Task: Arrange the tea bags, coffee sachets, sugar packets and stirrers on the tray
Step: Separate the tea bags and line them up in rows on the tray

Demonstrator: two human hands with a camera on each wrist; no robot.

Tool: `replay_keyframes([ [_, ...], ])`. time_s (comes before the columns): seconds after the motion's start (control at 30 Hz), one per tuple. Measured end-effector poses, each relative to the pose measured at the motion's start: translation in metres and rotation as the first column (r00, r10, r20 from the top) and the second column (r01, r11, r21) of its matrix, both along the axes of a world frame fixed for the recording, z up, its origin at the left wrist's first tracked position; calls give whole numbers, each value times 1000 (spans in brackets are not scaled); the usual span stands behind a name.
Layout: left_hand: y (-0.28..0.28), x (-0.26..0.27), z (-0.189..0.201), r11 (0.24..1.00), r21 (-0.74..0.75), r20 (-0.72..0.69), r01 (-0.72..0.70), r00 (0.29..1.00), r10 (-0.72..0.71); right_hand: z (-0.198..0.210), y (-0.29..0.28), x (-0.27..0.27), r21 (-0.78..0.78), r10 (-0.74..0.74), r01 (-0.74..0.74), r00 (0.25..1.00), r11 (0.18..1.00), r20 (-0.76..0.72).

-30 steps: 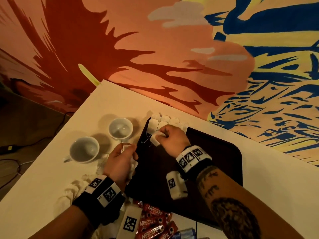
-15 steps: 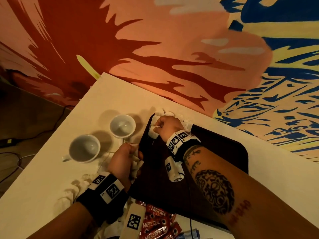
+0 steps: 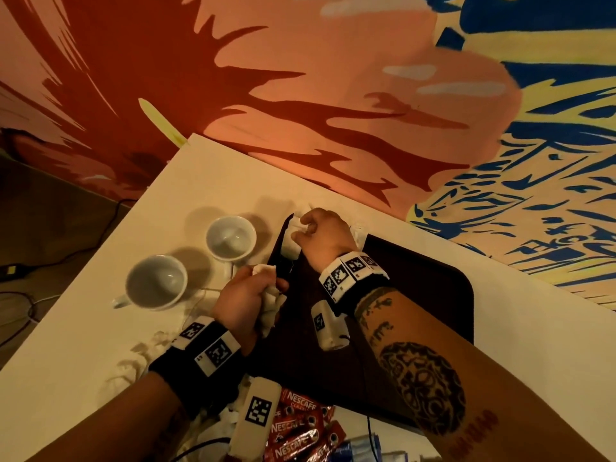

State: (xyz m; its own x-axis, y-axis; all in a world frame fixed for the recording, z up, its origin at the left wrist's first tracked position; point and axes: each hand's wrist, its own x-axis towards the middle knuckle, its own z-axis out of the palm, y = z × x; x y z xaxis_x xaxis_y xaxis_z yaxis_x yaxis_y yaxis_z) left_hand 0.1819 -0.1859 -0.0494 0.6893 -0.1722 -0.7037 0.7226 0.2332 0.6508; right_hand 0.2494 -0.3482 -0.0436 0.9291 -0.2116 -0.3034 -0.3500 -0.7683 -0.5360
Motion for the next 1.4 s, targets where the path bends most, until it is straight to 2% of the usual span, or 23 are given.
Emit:
replay_keyframes([
  [0.1, -5, -1, 3, 999, -39, 61, -8, 998, 10, 17, 5, -30, 248, -18, -1, 997, 969, 75],
  [0.23, -9, -6, 5, 994, -106, 172, 5, 985, 13, 20, 10, -75, 495, -14, -44, 994, 868, 112],
  [0.3, -10, -11, 6, 997, -45, 227, 63, 973, -51, 23, 10, -93, 546, -47, -43, 988, 836, 148],
  [0.37, -12, -15, 9, 984, 121, 305, 131, 938, -162, 25, 9, -108, 586, -63, -49, 983, 809, 169],
  [0.43, -12, -17, 12, 941, 282, 339, 187, 898, -280, 25, 7, -118, 590, -103, -28, 977, 807, 187],
  [0.5, -13, -20, 19, 921, 330, 334, 207, 887, -319, 24, 8, -124, 578, -170, 26, 965, 815, 197],
  [0.63, -19, -30, 27, 964, 189, 343, 186, 908, -243, 21, 5, -128, 591, -333, 140, 914, 794, 231],
  [0.77, -24, -33, 24, 997, 47, 302, 68, 950, -79, 17, 5, -131, 643, -456, 221, 862, 734, 223],
  [0.83, -24, -33, 21, 999, 3, 298, 39, 954, -38, 15, 5, -134, 659, -445, 206, 869, 723, 216],
  [0.97, -21, -32, 19, 1000, 26, 328, 17, 944, -25, 10, 5, -139, 623, -366, 154, 902, 767, 228],
  [1.07, -19, -34, 23, 999, 22, 367, 25, 930, -31, 9, 5, -139, 672, -344, 119, 915, 731, 212],
  [1.17, -14, -33, 27, 994, 57, 393, 89, 914, -104, 13, 4, -134, 712, -330, 123, 930, 692, 160],
  [1.23, -10, -31, 24, 981, 143, 430, 133, 884, -183, 18, 5, -129, 701, -278, 89, 947, 707, 161],
  [1.3, -8, -30, 20, 951, 271, 457, 148, 850, -262, 21, 4, -124, 626, -214, 51, 959, 778, 188],
  [1.4, -5, -30, 19, 907, 387, 435, 164, 835, -337, 19, 2, -121, 575, -234, 70, 948, 815, 217],
])
